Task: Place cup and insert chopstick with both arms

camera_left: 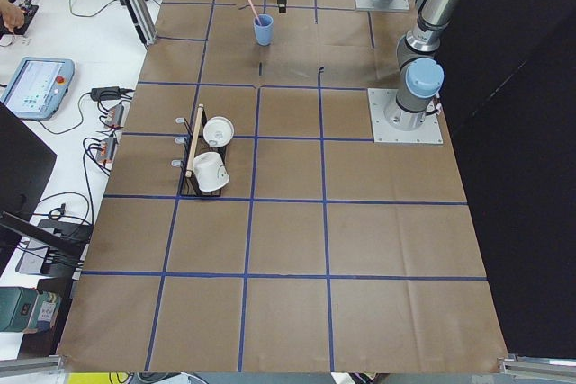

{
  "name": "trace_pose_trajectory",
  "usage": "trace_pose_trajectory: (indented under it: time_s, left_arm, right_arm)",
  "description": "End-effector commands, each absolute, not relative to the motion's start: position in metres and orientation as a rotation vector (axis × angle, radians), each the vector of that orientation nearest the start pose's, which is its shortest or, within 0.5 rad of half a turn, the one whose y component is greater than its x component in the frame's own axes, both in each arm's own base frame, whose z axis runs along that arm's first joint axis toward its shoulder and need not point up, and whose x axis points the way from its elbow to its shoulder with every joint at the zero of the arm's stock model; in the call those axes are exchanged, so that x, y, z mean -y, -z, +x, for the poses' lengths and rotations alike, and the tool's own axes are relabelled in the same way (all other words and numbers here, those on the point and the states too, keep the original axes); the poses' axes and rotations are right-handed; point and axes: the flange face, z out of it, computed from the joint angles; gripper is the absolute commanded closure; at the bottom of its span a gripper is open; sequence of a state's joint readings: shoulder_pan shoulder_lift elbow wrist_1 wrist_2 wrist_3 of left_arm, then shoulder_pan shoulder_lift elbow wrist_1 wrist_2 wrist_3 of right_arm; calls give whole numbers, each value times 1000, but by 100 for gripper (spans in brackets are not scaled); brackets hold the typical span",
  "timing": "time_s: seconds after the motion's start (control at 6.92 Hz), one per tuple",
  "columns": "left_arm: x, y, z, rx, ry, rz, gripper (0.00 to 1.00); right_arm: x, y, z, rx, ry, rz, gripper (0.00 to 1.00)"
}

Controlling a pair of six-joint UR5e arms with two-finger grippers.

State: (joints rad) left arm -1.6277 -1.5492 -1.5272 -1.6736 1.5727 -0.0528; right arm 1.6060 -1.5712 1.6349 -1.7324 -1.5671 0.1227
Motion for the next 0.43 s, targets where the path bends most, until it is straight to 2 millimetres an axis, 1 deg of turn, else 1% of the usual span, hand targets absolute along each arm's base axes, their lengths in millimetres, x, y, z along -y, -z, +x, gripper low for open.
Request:
trace_pose_trajectory:
  time_s: [0.0, 0.14, 0.29]
  left_arm:
    - [470, -510, -159, -3138, -53, 2, 0]
    - [471, -510, -159, -3138, -50, 2, 0]
    - [470, -511, -160, -3138, -48, 2, 0]
  right_arm:
    - [483, -471, 144, -3166, 66, 132, 0]
    - [478, -466, 148, -3135, -16, 128, 0]
    - [476, -467, 148, -3134, -32, 125, 0]
